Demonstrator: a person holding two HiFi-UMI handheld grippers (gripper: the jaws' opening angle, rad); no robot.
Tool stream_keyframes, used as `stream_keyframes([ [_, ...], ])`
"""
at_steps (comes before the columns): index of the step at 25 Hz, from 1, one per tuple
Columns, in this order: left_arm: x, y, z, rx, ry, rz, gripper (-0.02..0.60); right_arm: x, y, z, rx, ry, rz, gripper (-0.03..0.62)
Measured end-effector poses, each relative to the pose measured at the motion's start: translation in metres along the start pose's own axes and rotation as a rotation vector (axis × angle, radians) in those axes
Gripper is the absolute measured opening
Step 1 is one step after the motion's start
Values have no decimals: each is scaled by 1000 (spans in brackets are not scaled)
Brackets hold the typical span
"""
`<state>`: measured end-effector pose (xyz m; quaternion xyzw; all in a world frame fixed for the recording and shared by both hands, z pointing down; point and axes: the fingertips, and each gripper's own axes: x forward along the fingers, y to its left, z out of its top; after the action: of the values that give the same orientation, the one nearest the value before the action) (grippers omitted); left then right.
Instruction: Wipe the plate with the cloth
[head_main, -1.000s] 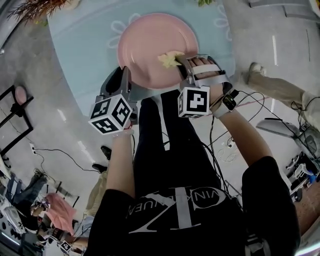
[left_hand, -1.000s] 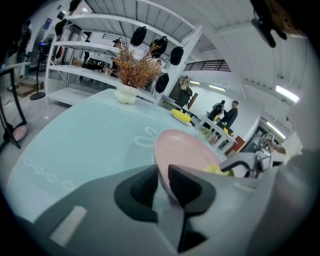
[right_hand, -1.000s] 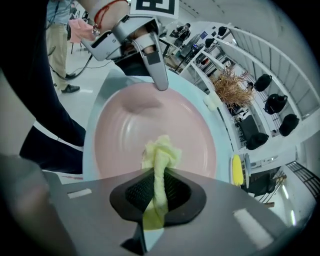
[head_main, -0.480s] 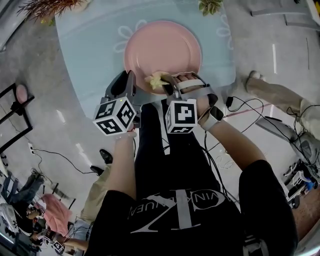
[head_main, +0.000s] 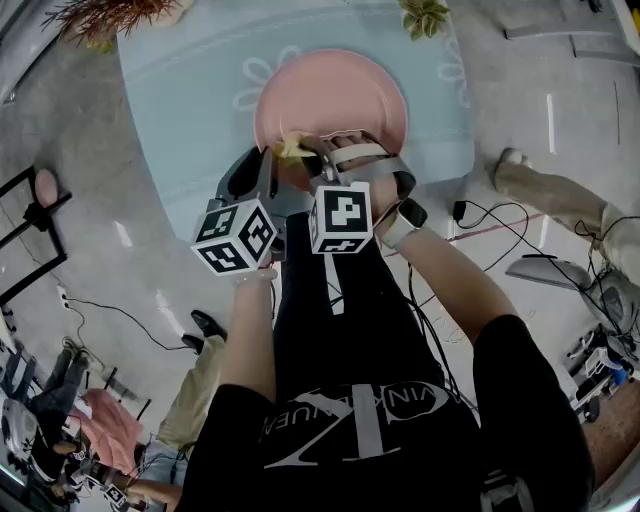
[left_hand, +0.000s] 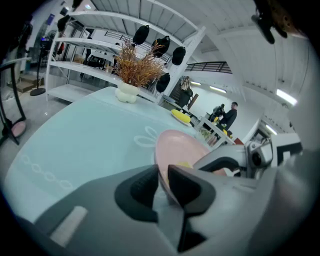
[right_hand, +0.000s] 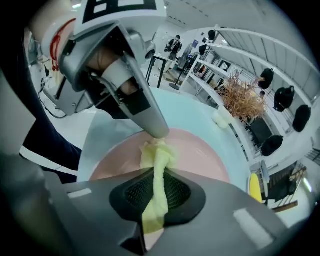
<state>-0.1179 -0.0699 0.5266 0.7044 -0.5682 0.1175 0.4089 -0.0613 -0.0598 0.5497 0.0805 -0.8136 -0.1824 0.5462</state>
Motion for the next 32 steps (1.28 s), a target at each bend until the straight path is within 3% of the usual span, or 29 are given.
stream_keyframes([
  [6, 0, 0, -1, 4, -6, 2, 0, 19, -36, 10, -120, 16, -108, 37],
  [14, 0, 0, 0, 9, -7, 2, 0, 30, -81, -5, -48, 43, -160, 37],
  [20, -1, -1, 0, 7, -9, 2, 0, 26, -104, -43, 53, 105, -200, 35],
  [25, -2, -1, -1, 8, -8, 3, 0, 12, -103, -81, 94, 168, -223, 35],
  [32, 1, -1, -2, 2, -10, 6, 0, -10, -69, -107, 73, 195, -211, 35],
])
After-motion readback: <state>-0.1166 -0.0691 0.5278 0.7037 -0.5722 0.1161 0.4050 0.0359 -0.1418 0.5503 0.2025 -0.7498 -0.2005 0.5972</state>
